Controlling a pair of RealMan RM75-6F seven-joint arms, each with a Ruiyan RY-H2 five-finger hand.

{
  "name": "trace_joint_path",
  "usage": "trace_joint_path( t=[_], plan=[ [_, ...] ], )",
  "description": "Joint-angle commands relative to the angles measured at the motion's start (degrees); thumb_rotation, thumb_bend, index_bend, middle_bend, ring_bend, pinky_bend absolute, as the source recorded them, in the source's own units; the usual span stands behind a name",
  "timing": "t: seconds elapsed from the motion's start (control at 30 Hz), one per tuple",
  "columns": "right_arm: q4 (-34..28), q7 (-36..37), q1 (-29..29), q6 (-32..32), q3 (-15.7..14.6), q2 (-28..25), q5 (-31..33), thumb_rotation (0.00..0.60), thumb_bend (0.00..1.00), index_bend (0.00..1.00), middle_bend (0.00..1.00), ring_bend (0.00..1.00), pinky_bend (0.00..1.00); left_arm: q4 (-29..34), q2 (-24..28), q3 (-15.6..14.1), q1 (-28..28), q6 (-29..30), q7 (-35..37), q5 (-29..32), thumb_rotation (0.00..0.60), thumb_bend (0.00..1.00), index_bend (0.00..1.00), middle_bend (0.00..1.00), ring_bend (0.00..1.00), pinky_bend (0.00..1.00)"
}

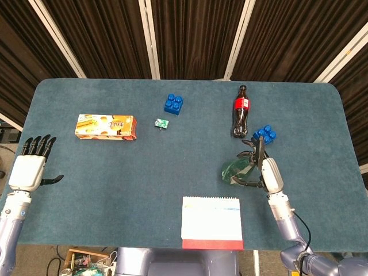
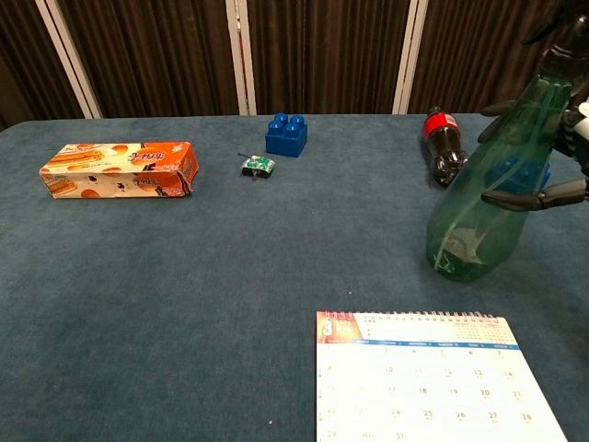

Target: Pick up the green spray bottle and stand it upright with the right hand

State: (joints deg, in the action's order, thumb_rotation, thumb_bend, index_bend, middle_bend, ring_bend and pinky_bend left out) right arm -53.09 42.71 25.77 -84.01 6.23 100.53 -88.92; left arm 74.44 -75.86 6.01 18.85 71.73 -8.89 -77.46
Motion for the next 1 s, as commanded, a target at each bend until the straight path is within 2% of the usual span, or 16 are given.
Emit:
trace_joint_path(
  t=[0.03,0.17,0.23,0.33,0.47,0.53,0.6,0.67,0.83,1.0],
  plan=[
    [-0.3,-0.25,-0.06,0.37,0.04,-0.38,0.16,0.6,0.37,1.0,0.16,0.0,0.16,0.1,0.03,-0.03,0.04,-0.04,0.08,-0.04,0.6,0.01,0.0,0.02,0.0,0.04],
    [-1.15,-0.43,-0.04,1.55,-0.13,-1.14,0.39,0.6,0.37,0.97,0.13,0.0,0.15,0.2,0.0,-0.06,0.04,-0.01,-0.04,-0.05,0.6,0.01,0.0,0.02,0.0,0.04],
    [-1.59,-0.69,-0.01,2.16,-0.23,-1.55,0.5,0.6,0.37,0.86,0.09,0.0,0.13,0.24,0.01,-0.1,0.03,-0.09,0.01,0.0,0.6,0.01,0.0,0.02,0.0,0.04],
    [-2.13,0.14,0.14,3.0,-0.92,-2.73,-0.12,0.6,0.38,0.58,0.01,0.0,0.04,0.3,0.11,-0.13,0.04,-0.23,0.24,0.02,0.6,0.01,0.0,0.02,0.0,0.04],
    [-2.72,0.3,0.34,5.02,-2.18,-4.47,-0.7,0.6,0.34,0.25,0.0,0.0,0.0,0.29,0.21,-0.11,-0.01,-0.15,0.42,0.02,0.6,0.01,0.0,0.02,0.0,0.04],
    [-3.42,-0.75,0.5,6.59,-3.02,-5.63,-0.96,0.6,0.31,0.13,0.0,0.0,0.0,0.32,0.26,-0.15,-0.01,-0.23,0.49,0.05,0.6,0.02,0.0,0.02,0.0,0.04],
    [-4.95,-1.79,0.68,8.07,-3.66,-6.98,-1.1,0.6,0.28,0.05,0.0,0.0,0.0,0.36,0.32,-0.24,0.02,-0.36,0.47,0.0,0.6,0.02,0.0,0.02,0.0,0.04],
    [-6.2,-2.92,0.69,8.58,-3.75,-7.72,-1.02,0.6,0.25,0.01,0.0,0.0,0.0,0.42,0.34,-0.28,0.05,-0.44,0.67,-0.06,0.6,0.02,0.0,0.02,0.0,0.04],
    [-8.85,-5.95,0.49,8.91,-3.37,-9.0,-0.46,0.6,0.14,0.0,0.0,0.0,0.0,0.36,0.35,-0.24,0.06,-0.36,0.91,-0.09,0.6,0.02,0.0,0.02,0.0,0.04],
    [-10.82,-8.43,0.29,8.82,-3.21,-10.06,-0.38,0.6,0.11,0.0,0.0,0.0,0.0,0.33,0.36,-0.18,0.04,-0.23,1.11,-0.11,0.6,0.02,0.0,0.02,0.0,0.04]
  ],
)
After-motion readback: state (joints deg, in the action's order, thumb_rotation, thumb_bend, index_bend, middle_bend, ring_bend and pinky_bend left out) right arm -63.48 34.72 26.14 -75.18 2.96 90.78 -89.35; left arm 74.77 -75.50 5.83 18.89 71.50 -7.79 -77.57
